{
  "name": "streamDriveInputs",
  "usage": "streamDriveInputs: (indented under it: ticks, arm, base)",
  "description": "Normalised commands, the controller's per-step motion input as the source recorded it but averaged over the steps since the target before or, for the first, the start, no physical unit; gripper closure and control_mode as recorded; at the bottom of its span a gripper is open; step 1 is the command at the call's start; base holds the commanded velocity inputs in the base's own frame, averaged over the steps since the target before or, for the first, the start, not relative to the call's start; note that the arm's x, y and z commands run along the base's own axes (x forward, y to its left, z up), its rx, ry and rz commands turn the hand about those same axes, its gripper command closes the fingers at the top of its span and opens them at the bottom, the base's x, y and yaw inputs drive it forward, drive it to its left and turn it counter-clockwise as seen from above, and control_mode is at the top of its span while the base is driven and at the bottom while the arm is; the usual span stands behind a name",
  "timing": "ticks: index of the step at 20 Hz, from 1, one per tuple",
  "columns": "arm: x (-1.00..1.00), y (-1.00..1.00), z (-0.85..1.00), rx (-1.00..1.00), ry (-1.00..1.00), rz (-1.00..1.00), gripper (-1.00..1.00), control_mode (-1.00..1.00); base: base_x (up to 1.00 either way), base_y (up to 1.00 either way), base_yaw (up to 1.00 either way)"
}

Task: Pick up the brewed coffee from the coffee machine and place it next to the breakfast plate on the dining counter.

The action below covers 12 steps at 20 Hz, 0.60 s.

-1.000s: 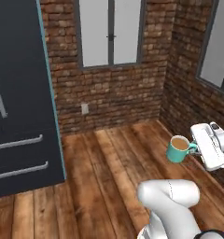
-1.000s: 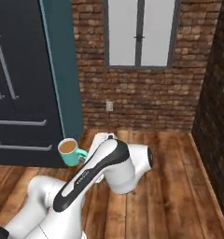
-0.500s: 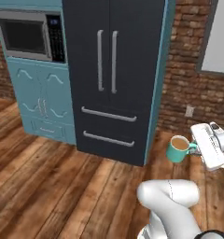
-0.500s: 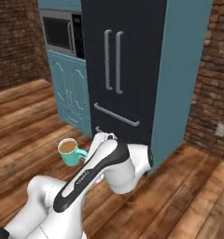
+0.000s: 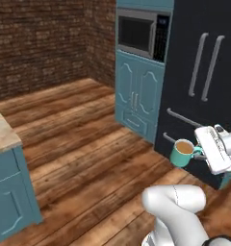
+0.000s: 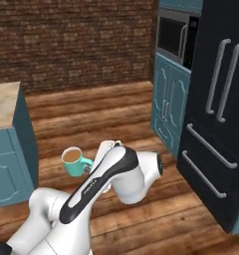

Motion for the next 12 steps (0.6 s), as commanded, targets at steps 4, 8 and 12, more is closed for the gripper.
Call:
streamDriveInputs:
  ticks: [4, 8, 12]
  arm:
    - [0.00, 0.00, 0.00, 0.00, 0.00, 0.00, 1.00, 1.00]
    - [0.00, 0.00, 0.00, 0.00, 0.00, 0.00, 1.00, 1.00]
    - [0.00, 0.00, 0.00, 0.00, 0.00, 0.00, 1.00, 1.00]
  base:
    - [0.67, 0.03, 0.68]
    - [1.00, 0.00, 0.52]
    - [1.00, -0.17, 0.41]
